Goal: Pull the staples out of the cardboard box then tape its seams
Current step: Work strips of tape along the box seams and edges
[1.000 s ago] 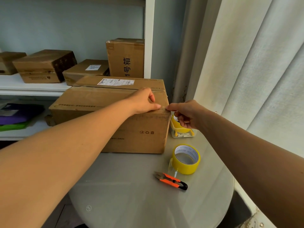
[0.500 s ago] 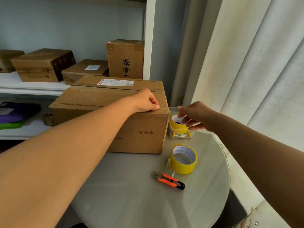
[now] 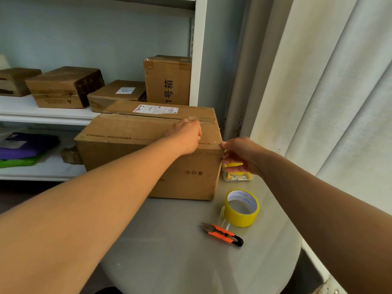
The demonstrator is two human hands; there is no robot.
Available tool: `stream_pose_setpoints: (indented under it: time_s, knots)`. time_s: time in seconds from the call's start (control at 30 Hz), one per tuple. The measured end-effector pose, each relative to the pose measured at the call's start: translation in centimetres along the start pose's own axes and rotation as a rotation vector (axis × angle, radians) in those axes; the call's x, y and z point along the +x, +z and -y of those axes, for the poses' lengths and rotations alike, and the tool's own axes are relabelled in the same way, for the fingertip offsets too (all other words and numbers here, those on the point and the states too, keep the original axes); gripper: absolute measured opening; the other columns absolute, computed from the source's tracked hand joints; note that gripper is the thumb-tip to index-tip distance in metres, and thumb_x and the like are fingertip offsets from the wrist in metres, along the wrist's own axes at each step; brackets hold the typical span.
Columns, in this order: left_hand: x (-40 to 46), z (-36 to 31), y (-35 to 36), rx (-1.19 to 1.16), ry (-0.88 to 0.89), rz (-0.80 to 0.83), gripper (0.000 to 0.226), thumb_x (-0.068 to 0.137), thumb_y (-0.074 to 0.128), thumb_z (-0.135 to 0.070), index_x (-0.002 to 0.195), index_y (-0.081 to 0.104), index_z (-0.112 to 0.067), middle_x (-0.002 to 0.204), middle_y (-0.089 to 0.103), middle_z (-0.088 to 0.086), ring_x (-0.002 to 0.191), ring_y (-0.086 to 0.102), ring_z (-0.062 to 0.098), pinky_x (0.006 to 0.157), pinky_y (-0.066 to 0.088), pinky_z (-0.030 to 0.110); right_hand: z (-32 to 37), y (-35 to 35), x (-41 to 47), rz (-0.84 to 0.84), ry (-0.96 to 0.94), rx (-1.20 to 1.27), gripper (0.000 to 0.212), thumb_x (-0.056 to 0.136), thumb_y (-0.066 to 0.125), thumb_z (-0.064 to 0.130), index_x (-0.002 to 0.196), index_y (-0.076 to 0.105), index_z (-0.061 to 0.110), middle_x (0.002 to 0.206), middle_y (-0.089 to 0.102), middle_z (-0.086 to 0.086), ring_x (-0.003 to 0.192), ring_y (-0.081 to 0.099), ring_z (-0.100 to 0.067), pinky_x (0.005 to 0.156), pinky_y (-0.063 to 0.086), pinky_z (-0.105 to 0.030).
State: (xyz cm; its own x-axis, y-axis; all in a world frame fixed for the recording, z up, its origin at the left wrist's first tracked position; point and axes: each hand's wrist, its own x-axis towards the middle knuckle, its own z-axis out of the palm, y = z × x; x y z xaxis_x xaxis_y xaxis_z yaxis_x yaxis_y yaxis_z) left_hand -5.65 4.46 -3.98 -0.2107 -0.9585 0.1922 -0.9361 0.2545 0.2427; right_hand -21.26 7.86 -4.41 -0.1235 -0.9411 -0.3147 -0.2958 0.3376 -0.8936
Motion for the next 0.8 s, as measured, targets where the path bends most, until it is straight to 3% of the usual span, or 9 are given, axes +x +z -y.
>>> stream_pose_setpoints:
  time_s: [0.1, 0.17, 0.23, 0.3, 0.43, 0.53, 0.6, 0.7, 0.8]
  knots:
    - [-1.6, 2.5, -1.1, -0.012, -0.022, 0.002, 0.029, 0.096, 0.049, -0.034, 0.124, 0.051, -0.026, 0.138, 0.040, 0.005, 0.131, 0.034, 0.025, 0.105, 0.030, 0.044, -0.5, 0.1, 0.3, -0.089, -0.036, 0.088, 0.026, 0.100, 0.040, 0.016, 0.119, 0.058, 0.014, 0.112, 0.060, -0.011, 0.099, 0.058, -0.022, 0.084, 0.051, -0.039]
    - [-2.5, 4.9, -1.9, 0.009, -0.127, -0.028, 0.041, 0.094, 0.051, -0.039, 0.133, 0.046, -0.025, 0.144, 0.034, 0.006, 0.135, 0.029, 0.027, 0.108, 0.027, 0.047, -1.0, 0.7, 0.2, -0.075, -0.051, 0.198, 0.028, 0.100, 0.041, 0.032, 0.121, 0.053, 0.019, 0.125, 0.057, -0.008, 0.109, 0.055, -0.023, 0.098, 0.044, -0.044]
    - [-3.1, 7.1, -2.3, 0.021, -0.257, -0.121, 0.051, 0.093, 0.052, -0.040, 0.140, 0.038, -0.023, 0.149, 0.026, 0.009, 0.138, 0.023, 0.030, 0.110, 0.025, 0.050, -1.6, 1.6, 0.2, -0.033, -0.079, 0.190, 0.055, 0.094, 0.038, 0.060, 0.131, 0.048, 0.021, 0.132, 0.051, -0.001, 0.117, 0.050, -0.023, 0.104, 0.039, -0.047]
    - [-3.8, 9.3, -2.7, -0.004, -0.393, -0.197, 0.061, 0.092, 0.053, -0.042, 0.145, 0.030, -0.022, 0.154, 0.015, 0.011, 0.142, 0.014, 0.034, 0.112, 0.022, 0.053, -2.1, 2.9, 0.2, -0.023, -0.121, 0.178, 0.077, 0.085, 0.041, 0.071, 0.142, 0.039, 0.020, 0.136, 0.047, 0.001, 0.123, 0.047, -0.023, 0.101, 0.040, -0.045]
    - [-5.2, 12.0, -2.9, -0.090, -0.596, -0.175, 0.090, 0.083, 0.055, -0.063, 0.151, 0.014, -0.020, 0.158, -0.006, 0.014, 0.144, -0.004, 0.039, 0.116, 0.011, 0.056, -3.5, 4.8, 0.3, -0.023, -0.177, 0.202, 0.071, 0.078, 0.066, 0.054, 0.135, 0.044, 0.019, 0.128, 0.056, 0.001, 0.104, 0.055, -0.017, 0.082, 0.047, -0.032]
    - [-6.0, 13.2, -2.8, -0.113, -0.681, -0.102, 0.097, 0.075, 0.049, -0.076, 0.151, 0.014, -0.027, 0.157, -0.019, 0.012, 0.142, -0.016, 0.042, 0.112, 0.001, 0.063, -4.1, 5.7, 0.3, -0.040, -0.152, 0.212, 0.071, 0.076, 0.073, 0.047, 0.135, 0.045, 0.017, 0.125, 0.056, 0.000, 0.103, 0.054, -0.018, 0.081, 0.046, -0.032]
    - [-6.3, 14.1, -2.5, -0.197, -0.688, -0.099, 0.095, 0.074, 0.050, -0.077, 0.150, 0.015, -0.031, 0.157, -0.017, 0.013, 0.142, -0.011, 0.044, 0.113, 0.005, 0.062, -4.5, 5.7, 0.4, -0.039, -0.125, 0.226, 0.075, 0.075, 0.076, 0.044, 0.137, 0.044, 0.016, 0.131, 0.055, -0.001, 0.111, 0.054, -0.021, 0.086, 0.046, -0.033]
    - [-6.8, 15.2, -1.8, -0.341, -0.630, -0.104, 0.095, 0.075, 0.056, -0.070, 0.151, 0.015, -0.030, 0.152, 0.001, 0.015, 0.138, 0.015, 0.043, 0.113, 0.022, 0.050, -5.5, 6.0, 0.3, -0.032, -0.068, 0.188, 0.075, 0.078, 0.076, 0.034, 0.140, 0.040, 0.013, 0.138, 0.049, -0.003, 0.126, 0.048, -0.025, 0.085, 0.039, -0.033]
    - [-7.3, 15.2, -2.3, -0.392, -0.614, -0.161, 0.092, 0.075, 0.063, -0.064, 0.149, 0.019, -0.030, 0.146, 0.012, 0.015, 0.132, 0.024, 0.042, 0.110, 0.028, 0.050, -5.5, 6.2, 0.4, -0.117, -0.120, 0.152, 0.071, 0.082, 0.072, 0.035, 0.140, 0.040, 0.011, 0.138, 0.049, -0.005, 0.126, 0.047, -0.026, 0.088, 0.039, -0.034]
